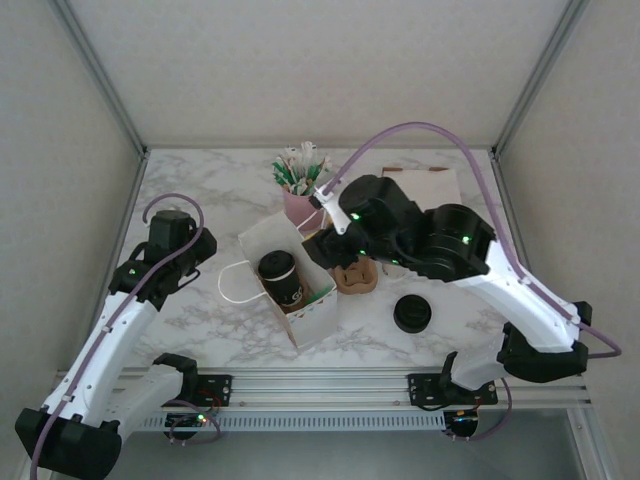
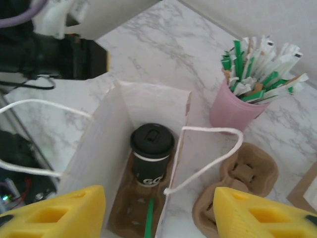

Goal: Pack the takeout coffee

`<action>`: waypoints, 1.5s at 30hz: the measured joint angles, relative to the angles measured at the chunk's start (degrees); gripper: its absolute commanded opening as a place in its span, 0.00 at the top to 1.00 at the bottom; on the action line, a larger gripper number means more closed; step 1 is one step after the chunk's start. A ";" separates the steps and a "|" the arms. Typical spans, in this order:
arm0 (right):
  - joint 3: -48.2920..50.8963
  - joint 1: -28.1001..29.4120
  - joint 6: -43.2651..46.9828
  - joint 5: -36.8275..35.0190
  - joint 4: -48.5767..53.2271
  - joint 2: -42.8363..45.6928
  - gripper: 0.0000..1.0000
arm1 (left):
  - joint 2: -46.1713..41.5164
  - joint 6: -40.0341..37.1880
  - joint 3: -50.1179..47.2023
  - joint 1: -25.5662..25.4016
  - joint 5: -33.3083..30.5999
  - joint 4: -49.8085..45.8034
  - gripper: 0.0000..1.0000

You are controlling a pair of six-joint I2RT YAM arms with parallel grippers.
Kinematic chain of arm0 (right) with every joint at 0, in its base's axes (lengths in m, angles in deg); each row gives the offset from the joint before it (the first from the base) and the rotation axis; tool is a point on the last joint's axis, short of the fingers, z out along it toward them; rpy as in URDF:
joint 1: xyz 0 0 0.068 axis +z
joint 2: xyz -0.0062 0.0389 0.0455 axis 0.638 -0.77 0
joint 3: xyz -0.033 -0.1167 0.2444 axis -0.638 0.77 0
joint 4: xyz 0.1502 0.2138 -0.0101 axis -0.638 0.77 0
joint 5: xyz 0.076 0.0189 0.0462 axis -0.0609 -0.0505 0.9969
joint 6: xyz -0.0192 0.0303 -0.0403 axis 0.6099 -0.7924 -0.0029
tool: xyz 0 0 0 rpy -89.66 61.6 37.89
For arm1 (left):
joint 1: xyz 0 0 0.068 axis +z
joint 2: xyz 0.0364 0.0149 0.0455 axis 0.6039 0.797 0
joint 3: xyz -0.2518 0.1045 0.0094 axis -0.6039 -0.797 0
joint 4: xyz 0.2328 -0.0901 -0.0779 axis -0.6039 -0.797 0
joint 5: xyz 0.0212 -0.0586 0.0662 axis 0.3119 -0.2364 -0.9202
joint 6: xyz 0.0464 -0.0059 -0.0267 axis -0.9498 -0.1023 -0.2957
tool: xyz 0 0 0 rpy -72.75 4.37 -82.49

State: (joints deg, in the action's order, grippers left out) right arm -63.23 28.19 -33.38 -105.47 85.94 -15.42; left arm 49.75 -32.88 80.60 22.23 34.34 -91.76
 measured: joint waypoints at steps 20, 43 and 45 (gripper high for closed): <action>14.36 -51.95 -6.16 -2.62 -14.71 -0.55 0.20 | 0.11 -2.12 0.00 0.00 0.07 0.04 0.64; 34.73 -78.64 -13.77 23.82 -34.25 -22.88 0.30 | 1.14 -4.09 0.00 -0.04 3.76 2.05 0.52; 34.73 -78.73 -13.73 24.20 -34.58 -23.98 0.30 | 1.14 -4.24 0.00 -0.04 3.76 2.05 0.52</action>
State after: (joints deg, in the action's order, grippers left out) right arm -28.50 -50.54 -47.11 -81.28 51.36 -39.39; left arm 50.89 -37.12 80.60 22.19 38.10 -89.71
